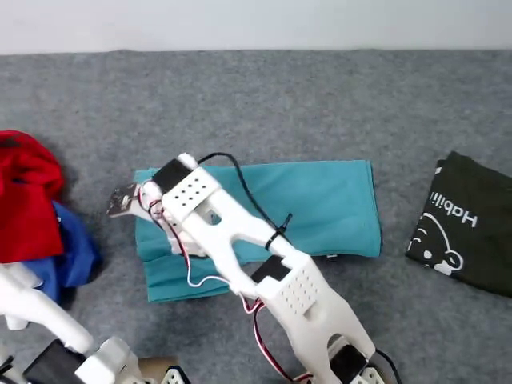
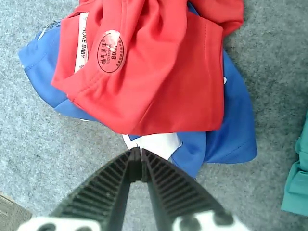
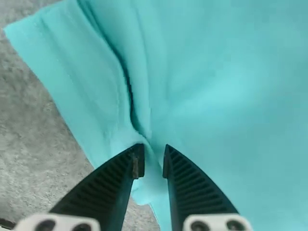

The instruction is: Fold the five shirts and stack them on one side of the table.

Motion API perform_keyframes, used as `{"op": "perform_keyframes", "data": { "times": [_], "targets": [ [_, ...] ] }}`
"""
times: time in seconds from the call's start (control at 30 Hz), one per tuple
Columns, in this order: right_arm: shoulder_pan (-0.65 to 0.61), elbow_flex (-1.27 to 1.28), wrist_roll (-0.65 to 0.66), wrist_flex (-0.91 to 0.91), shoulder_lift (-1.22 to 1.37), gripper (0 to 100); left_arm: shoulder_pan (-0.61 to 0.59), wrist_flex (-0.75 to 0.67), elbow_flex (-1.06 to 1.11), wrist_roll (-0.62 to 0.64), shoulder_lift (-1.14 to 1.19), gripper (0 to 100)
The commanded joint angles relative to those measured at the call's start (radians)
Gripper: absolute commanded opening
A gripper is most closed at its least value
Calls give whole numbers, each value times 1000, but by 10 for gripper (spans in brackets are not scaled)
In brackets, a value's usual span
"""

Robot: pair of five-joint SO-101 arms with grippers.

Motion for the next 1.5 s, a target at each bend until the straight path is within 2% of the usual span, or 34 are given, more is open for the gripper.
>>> {"op": "perform_keyframes", "data": {
  "times": [0.0, 0.23, 0.33, 0.63, 0.93, 1.23, 1.47],
  "targets": [
    [-24, -44, -29, 39, -13, 84, 2, -9, -4, -6, -38, 6],
    [-24, -48, -31, 41, -21, 73, 2, -9, -2, -6, -38, 6],
    [-24, -51, -31, 41, -31, 6, 2, -9, -2, -6, -38, 6],
    [-19, -48, -31, 42, -140, 9, 2, -9, -2, -6, -38, 6],
    [94, -48, -34, 42, -223, 9, 2, -11, -2, -6, -32, 6],
    [242, -46, -34, 5, -200, 9, 3, -38, -2, -5, -31, 6],
    [255, -49, -35, -31, -96, 9, 18, -38, -2, -5, -31, 6]
  ]
}}
